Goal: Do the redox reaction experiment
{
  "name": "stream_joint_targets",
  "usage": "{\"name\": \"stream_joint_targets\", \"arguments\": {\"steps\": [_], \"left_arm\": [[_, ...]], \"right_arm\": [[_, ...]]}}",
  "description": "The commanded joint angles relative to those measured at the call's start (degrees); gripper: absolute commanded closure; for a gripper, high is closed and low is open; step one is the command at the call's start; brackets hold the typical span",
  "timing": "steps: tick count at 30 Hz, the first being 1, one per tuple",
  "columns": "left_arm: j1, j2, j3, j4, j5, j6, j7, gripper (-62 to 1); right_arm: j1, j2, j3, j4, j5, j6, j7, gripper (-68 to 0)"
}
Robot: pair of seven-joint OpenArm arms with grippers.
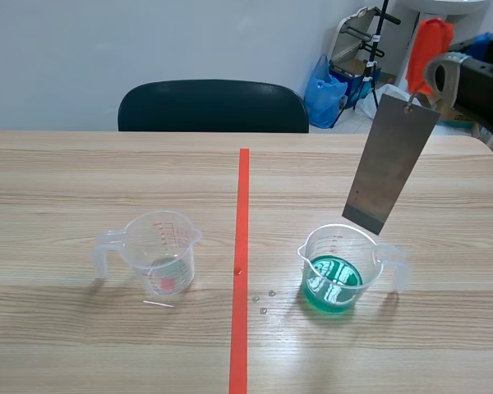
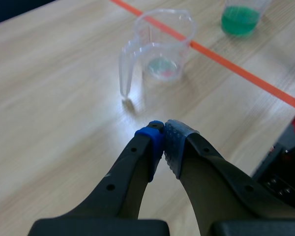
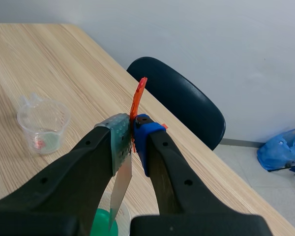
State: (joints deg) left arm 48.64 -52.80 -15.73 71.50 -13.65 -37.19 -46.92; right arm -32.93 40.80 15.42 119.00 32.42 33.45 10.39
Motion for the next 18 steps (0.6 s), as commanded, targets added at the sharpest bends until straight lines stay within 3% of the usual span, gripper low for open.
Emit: {"name": "stream_joint_targets", "arguments": {"steps": [1,6,9,14,18], "left_arm": [[-5.2,-1.4,3.7,0.9,-3.5,-0.1,1.9,-2.1],[-23.7,-4.6,18.6,0.9,-11.9,-0.1,10.7,-2.1],[-35.1,-4.0,28.5,0.9,-14.1,-0.1,15.2,-2.1],[-52.4,0.7,45.4,0.9,-14.8,0.2,23.9,-2.1],[-62.2,6.8,55.7,0.9,-19.1,0.4,31.3,-2.1]], "right_arm": [[0.2,0.8,0.7,0.6,0.6,-0.4,0.8,-1.9],[0.2,0.8,0.7,0.6,0.6,-0.4,0.8,-1.9],[0.2,0.8,0.7,0.6,0.6,-0.4,0.8,-1.9],[0.2,0.8,0.7,0.6,0.6,-0.4,0.8,-1.9],[0.2,0.8,0.7,0.6,0.6,-0.3,0.9,-1.9]]}}
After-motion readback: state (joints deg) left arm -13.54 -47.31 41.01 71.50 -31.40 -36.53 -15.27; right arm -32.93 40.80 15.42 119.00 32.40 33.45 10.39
